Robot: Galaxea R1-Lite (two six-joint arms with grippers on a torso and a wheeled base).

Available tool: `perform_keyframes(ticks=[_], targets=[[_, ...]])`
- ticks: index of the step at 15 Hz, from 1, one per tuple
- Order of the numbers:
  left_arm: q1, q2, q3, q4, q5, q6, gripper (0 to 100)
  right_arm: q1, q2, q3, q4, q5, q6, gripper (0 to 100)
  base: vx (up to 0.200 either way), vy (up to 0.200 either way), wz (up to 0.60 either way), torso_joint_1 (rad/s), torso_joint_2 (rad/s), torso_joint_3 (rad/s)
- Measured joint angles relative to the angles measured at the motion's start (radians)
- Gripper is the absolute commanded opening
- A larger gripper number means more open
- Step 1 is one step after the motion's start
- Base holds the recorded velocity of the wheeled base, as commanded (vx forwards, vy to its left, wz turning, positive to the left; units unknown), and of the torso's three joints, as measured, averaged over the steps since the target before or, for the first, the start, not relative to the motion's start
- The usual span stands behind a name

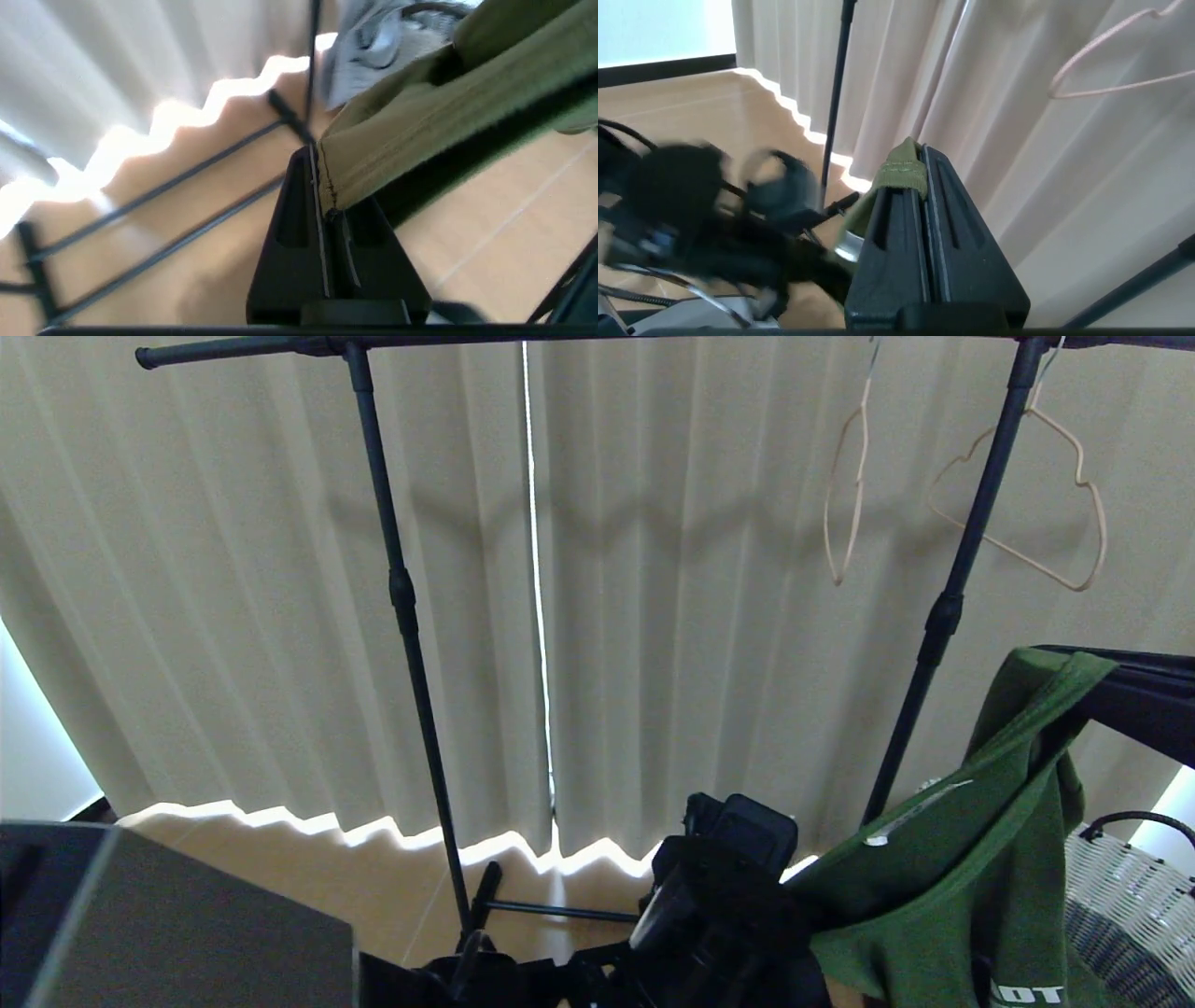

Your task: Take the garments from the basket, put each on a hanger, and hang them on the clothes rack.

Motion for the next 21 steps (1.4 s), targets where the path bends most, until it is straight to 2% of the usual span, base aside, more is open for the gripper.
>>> perform_keyframes(ticks=[3,5,7,9,11,13,16,21], targets=[[0.049,-0.174,0.079,0.058,0.006,0.078,0,-0.003,0.002,-0.015,-0.001,-0.001,-0.001,0,0.000,0.000,0.00,0.000,0.00,0.000],[0.101,-0.330,0.077,0.207,0.007,0.121,0,-0.012,0.004,-0.054,0.000,-0.001,-0.001,0,0.000,0.000,0.00,0.000,0.00,0.000],[0.151,-0.471,-0.016,0.431,0.008,0.144,0,-0.034,0.012,-0.088,0.000,-0.003,-0.002,0,0.000,0.000,0.00,0.000,0.00,0.000],[0.193,-0.554,-0.171,0.592,0.008,0.156,0,-0.056,0.016,-0.113,0.001,-0.004,-0.002,0,0.000,0.000,0.00,0.000,0.00,0.000],[0.232,-0.597,-0.306,0.714,0.008,0.201,0,-0.064,0.026,-0.141,0.001,-0.006,-0.002,0,0.000,0.000,0.00,0.000,0.00,0.000],[0.276,-0.615,-0.363,0.737,0.009,0.243,0,-0.066,0.041,-0.170,0.000,-0.006,-0.002,0,0.000,0.000,0.00,0.000,0.00,0.000],[0.321,-0.629,-0.373,0.738,0.008,0.276,0,-0.067,0.069,-0.183,0.000,-0.001,0.000,0,0.000,0.000,0.00,0.000,0.00,0.000],[0.336,-0.632,-0.376,0.737,0.007,0.311,0,-0.068,0.105,-0.185,0.000,0.001,0.005,0,0.000,0.000,0.00,0.000,0.00,0.000]])
